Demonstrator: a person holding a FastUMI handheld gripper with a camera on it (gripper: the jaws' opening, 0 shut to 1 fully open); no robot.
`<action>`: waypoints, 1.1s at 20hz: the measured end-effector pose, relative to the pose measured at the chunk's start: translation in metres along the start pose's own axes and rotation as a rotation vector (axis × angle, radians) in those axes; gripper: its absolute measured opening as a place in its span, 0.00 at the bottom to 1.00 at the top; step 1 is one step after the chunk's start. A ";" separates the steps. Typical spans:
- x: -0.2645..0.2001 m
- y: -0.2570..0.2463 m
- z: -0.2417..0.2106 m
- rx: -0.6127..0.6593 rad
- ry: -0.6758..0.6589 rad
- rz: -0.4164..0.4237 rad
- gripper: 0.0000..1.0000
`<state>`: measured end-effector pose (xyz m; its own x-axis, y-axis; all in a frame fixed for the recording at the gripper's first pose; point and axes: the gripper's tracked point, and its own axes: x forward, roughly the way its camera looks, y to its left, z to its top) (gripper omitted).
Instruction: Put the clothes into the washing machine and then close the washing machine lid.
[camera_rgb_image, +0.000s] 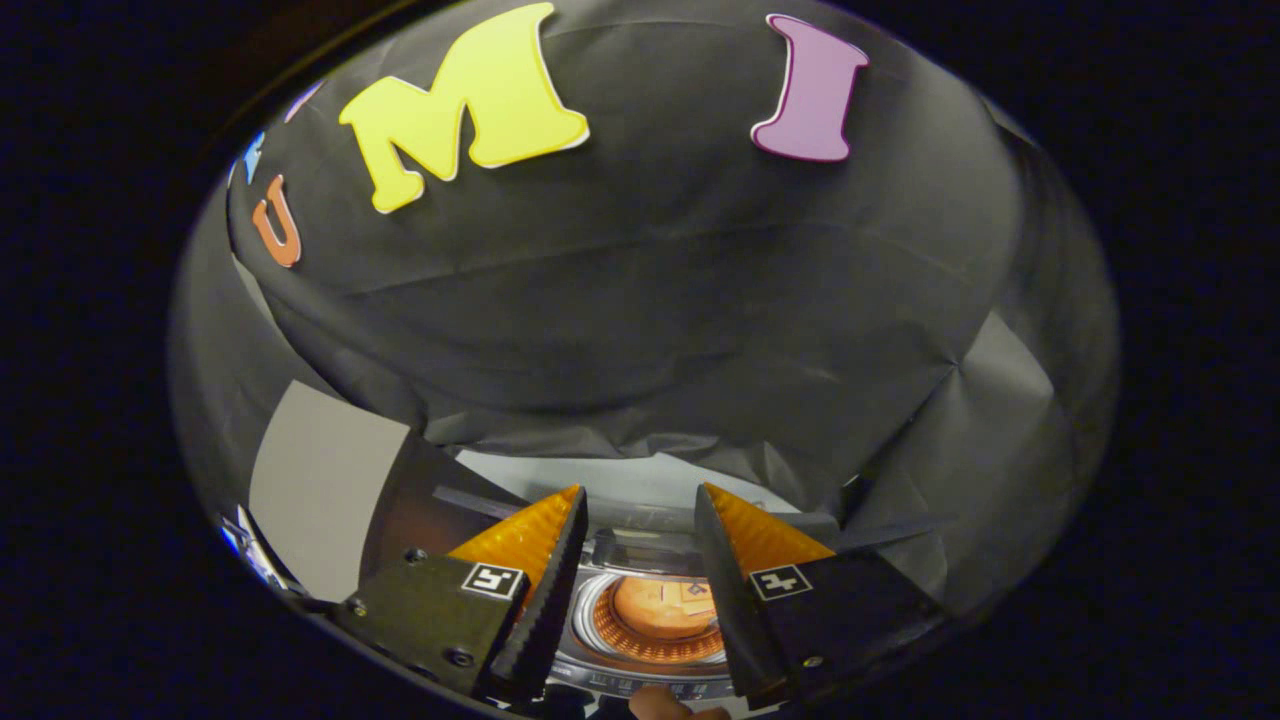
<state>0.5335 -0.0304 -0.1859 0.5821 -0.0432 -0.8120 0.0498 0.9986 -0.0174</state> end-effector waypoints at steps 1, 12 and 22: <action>-0.003 -0.002 -0.004 0.010 0.014 0.002 0.69; -0.020 0.003 -0.028 0.043 -0.008 0.011 0.70; -0.034 0.004 -0.051 0.036 -0.005 -0.027 0.70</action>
<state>0.4731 -0.0230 -0.1881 0.5845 -0.0702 -0.8083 0.0944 0.9954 -0.0182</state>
